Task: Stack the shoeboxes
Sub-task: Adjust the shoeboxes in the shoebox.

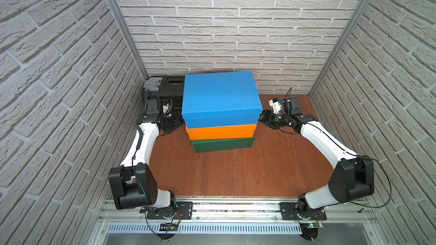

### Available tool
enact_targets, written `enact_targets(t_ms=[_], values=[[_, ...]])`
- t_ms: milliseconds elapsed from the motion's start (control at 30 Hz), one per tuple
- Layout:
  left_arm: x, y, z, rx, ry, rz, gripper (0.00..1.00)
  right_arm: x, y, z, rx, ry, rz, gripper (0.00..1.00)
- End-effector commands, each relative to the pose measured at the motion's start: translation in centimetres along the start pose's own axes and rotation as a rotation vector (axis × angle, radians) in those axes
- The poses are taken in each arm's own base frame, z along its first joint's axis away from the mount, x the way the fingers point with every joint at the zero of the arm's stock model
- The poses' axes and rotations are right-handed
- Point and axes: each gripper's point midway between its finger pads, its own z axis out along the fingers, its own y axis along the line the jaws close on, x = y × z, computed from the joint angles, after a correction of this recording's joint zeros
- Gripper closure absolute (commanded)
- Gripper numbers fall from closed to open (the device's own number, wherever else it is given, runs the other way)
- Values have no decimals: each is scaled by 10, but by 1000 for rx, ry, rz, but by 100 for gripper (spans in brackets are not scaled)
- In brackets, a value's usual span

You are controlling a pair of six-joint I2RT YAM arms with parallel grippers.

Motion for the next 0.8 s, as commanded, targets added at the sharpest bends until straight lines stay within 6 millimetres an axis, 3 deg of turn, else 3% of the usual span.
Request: enact_targets(t_ms=[0,467,700,767], values=[[9,-16,-3,65,2,32,23,-9,26,-14,-56,-34,-66,39],[20,-18,-5,66,9,32,23,-14,17,-15,-43,-37,-47,39],[14,-10,-17,46,-31,22,21,-17,10,-18,-23,-46,-34,37],[10,-7,-23,32,-53,25,20,-18,5,-21,-4,-56,-27,32]])
